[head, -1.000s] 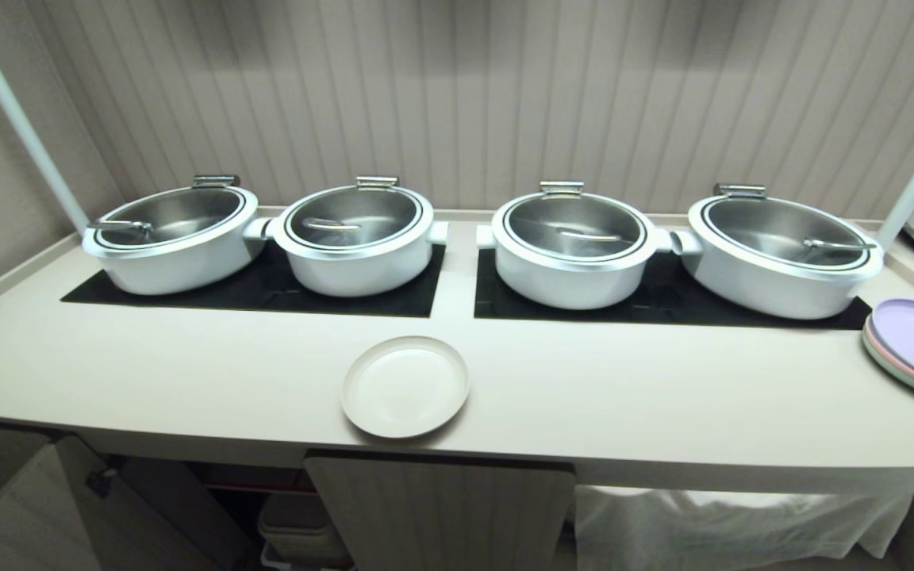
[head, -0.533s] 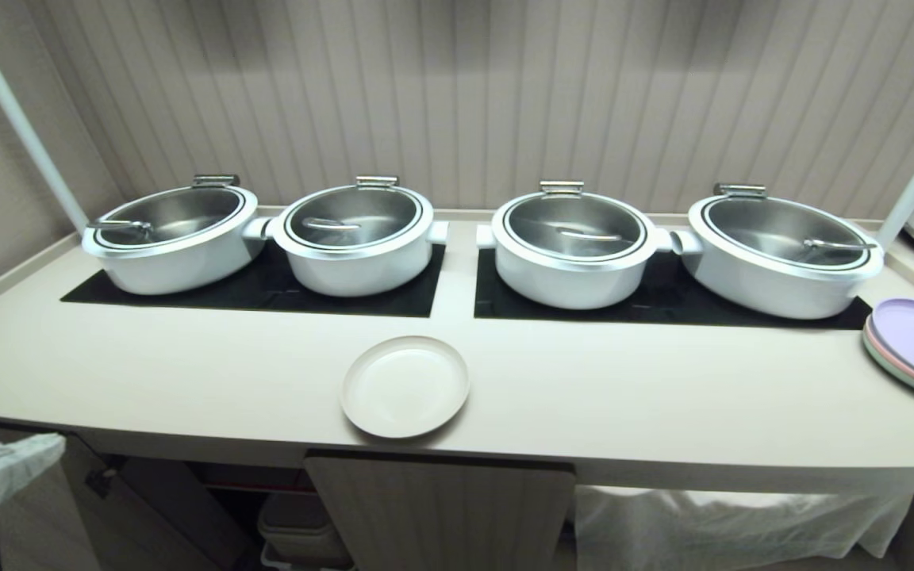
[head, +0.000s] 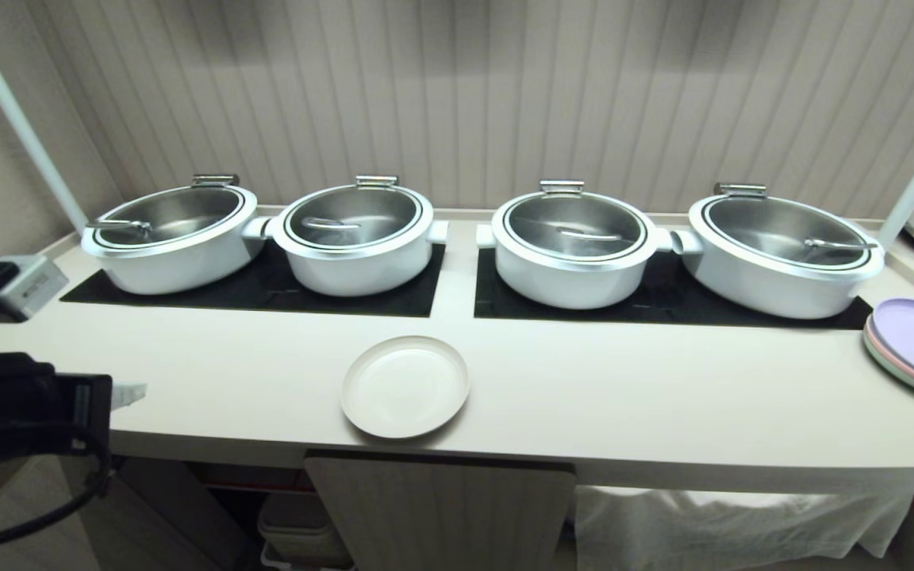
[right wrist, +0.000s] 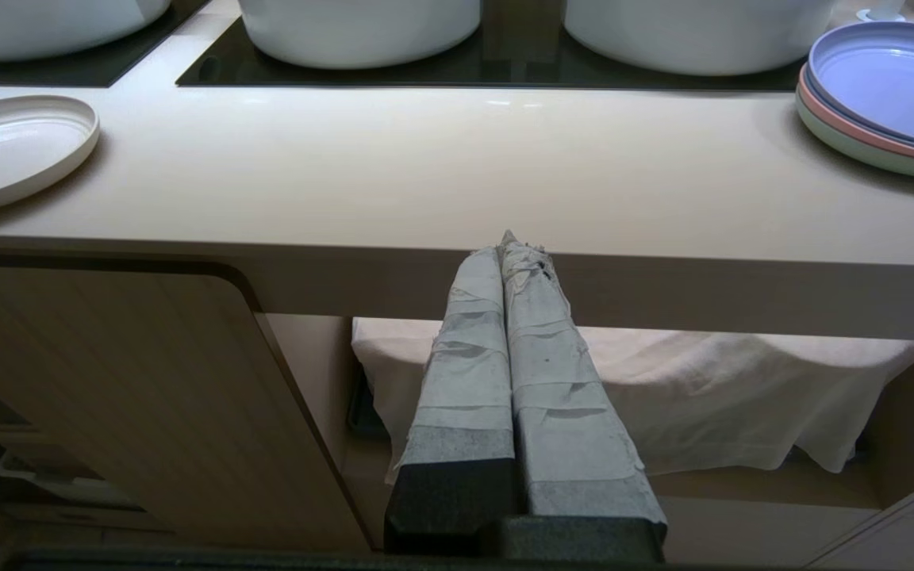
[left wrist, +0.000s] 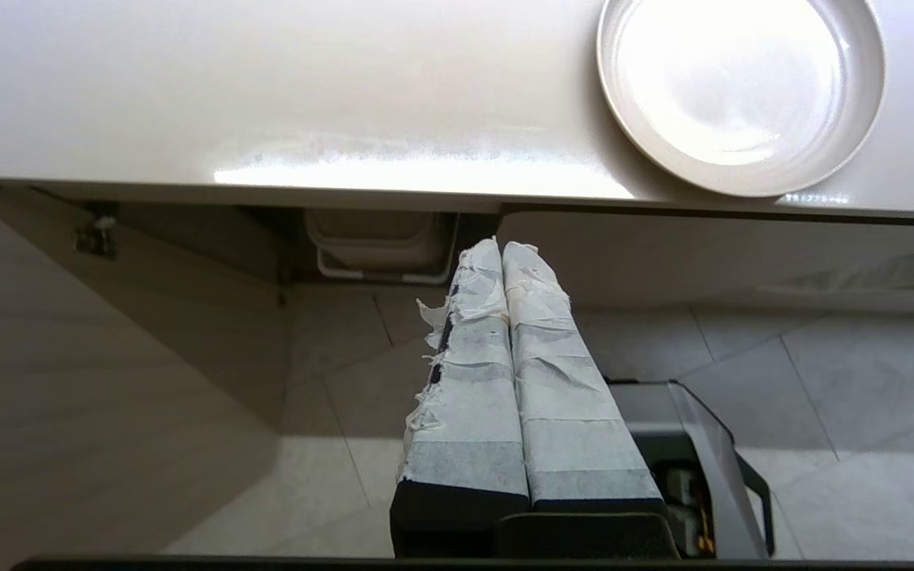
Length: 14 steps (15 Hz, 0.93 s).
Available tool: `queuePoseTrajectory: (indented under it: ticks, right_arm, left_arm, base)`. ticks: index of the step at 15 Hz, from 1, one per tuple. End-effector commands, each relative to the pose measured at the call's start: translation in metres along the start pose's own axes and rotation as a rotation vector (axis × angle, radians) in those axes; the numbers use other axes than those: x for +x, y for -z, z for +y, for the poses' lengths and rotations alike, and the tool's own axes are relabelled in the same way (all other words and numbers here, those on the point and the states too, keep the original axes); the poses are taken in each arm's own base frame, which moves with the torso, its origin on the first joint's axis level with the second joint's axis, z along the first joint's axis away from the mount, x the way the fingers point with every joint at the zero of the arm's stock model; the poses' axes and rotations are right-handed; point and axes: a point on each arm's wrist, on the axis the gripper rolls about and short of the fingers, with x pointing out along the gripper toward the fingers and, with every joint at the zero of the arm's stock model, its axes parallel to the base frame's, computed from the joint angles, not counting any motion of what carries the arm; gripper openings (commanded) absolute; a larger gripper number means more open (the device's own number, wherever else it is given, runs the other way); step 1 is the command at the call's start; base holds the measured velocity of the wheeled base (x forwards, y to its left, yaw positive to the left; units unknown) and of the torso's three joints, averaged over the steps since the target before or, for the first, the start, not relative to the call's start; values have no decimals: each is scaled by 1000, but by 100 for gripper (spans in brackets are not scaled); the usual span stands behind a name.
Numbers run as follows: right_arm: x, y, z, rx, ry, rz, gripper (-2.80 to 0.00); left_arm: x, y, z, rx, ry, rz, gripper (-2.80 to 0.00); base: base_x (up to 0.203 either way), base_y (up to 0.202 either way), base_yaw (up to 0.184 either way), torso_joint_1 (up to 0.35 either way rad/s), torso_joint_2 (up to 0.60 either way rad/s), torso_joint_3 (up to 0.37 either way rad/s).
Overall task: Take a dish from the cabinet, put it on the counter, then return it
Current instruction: Pick up the plate from the table
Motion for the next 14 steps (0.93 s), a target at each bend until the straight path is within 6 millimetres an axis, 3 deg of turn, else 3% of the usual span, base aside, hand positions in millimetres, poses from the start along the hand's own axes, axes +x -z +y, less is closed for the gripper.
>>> queuePoseTrajectory:
  ticks: [1, 6, 14]
  right_arm:
    - [0, 0, 0, 0, 0, 0, -280]
    - [0, 0, 0, 0, 0, 0, -280]
    - [0, 0, 0, 0, 0, -1, -280]
  left_arm:
    - [32, -13, 0, -19, 5, 103, -280]
    - [86, -36, -11, -99, 13, 241, -280]
    - [134, -27, -47, -153, 48, 387, -280]
  base:
    - [0, 0, 0, 0, 0, 0]
    - [0, 0, 0, 0, 0, 0]
    - [0, 0, 0, 0, 0, 0]
